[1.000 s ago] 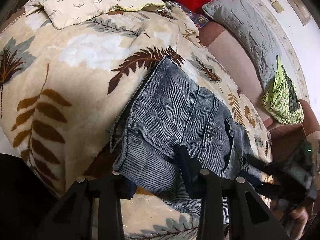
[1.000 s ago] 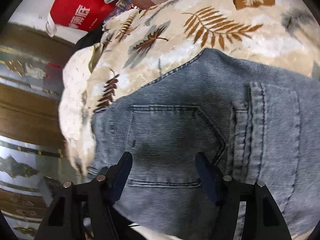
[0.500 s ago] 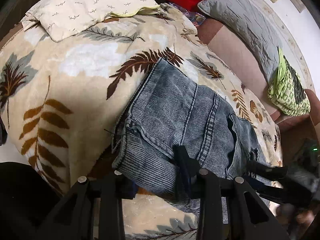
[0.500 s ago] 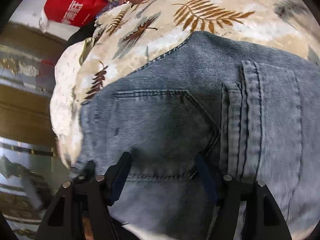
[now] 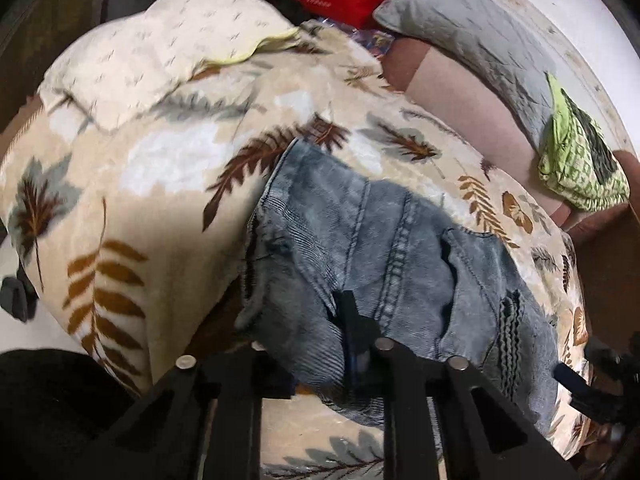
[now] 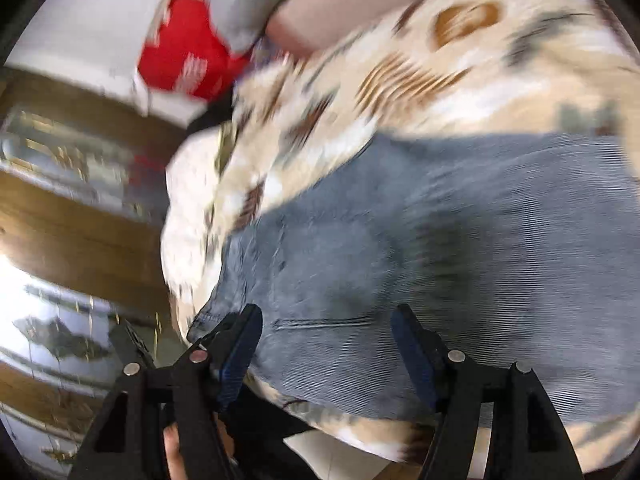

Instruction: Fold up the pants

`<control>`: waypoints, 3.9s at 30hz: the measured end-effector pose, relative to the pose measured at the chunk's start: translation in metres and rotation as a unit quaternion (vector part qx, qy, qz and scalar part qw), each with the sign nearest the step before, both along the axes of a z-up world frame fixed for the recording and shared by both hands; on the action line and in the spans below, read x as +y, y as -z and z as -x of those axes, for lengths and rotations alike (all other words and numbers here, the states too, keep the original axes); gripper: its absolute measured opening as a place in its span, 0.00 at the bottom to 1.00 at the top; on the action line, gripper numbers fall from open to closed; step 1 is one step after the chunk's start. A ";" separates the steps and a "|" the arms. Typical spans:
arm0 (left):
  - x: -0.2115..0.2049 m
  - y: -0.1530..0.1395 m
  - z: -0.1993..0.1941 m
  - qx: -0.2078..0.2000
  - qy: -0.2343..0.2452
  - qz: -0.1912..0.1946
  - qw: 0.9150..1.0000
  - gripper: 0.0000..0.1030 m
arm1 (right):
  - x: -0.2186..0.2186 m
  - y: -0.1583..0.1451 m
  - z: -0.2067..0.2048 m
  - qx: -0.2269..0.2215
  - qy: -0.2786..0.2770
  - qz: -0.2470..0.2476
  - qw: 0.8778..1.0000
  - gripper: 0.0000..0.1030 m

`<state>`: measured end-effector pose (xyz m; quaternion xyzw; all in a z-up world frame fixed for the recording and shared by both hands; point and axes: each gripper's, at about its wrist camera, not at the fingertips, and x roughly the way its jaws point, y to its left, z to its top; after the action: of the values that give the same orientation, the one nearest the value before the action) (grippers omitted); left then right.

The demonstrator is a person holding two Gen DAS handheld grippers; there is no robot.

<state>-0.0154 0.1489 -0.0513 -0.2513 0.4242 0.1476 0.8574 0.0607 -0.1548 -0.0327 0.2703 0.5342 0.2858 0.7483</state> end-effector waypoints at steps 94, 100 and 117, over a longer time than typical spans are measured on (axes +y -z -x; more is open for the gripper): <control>-0.208 0.020 -0.043 -0.029 0.298 -0.161 0.941 0.82 | -0.136 -0.022 0.053 -0.043 0.190 0.091 0.977 0.16; -0.205 0.019 -0.041 -0.032 0.299 -0.139 0.943 0.82 | -0.111 0.027 0.002 0.022 0.141 0.102 0.985 0.33; -0.193 0.029 -0.043 -0.024 0.305 -0.070 0.950 0.84 | -0.061 -0.001 -0.089 -0.037 0.071 0.192 0.978 0.60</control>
<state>0.0277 -0.0438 -0.0802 -0.0533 0.4483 -0.0978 0.8869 0.1496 -0.2158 -0.0315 0.1480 0.5307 0.1343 0.8236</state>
